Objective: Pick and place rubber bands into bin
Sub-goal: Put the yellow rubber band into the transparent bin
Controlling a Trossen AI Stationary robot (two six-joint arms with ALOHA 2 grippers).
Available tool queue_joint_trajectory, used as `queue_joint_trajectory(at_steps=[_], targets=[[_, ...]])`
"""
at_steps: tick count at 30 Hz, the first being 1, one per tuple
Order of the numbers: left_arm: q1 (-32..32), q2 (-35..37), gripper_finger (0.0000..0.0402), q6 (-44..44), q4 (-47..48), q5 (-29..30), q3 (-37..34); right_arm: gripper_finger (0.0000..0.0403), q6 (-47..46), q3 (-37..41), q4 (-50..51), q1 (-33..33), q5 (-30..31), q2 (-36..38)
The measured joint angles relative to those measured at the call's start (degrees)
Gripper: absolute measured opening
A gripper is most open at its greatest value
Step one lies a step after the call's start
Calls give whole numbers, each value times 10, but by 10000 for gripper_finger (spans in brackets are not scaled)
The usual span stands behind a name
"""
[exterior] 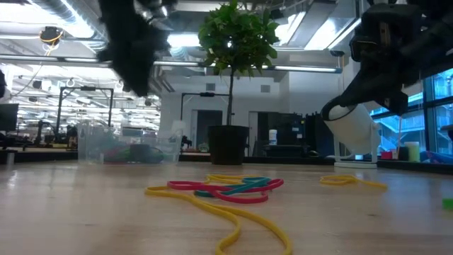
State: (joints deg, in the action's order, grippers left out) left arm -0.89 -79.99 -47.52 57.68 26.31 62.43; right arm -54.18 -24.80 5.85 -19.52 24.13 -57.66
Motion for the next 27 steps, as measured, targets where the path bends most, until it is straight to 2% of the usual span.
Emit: queue_joint_trajectory(at_steps=[7,10,13,16,20,24,27], targets=[[-54,0,65,180,-228,-13,17,2,152,0,-4,-2,-86,63],[-68,-6,53,210,-325,-26,17,2,222,0,-1,-2,-109,104],[-87,-22,33,233,-368,-32,17,2,264,0,23,-2,-121,145],[-113,-56,8,218,-363,-31,37,2,276,0,71,-2,-133,185],[-155,-124,4,209,-358,-10,109,2,276,0,138,-2,-158,230],[-181,-198,4,200,-295,18,201,2,280,0,178,-2,-168,261],[-187,-241,7,181,-240,1,261,3,290,0,193,-2,-171,276]])
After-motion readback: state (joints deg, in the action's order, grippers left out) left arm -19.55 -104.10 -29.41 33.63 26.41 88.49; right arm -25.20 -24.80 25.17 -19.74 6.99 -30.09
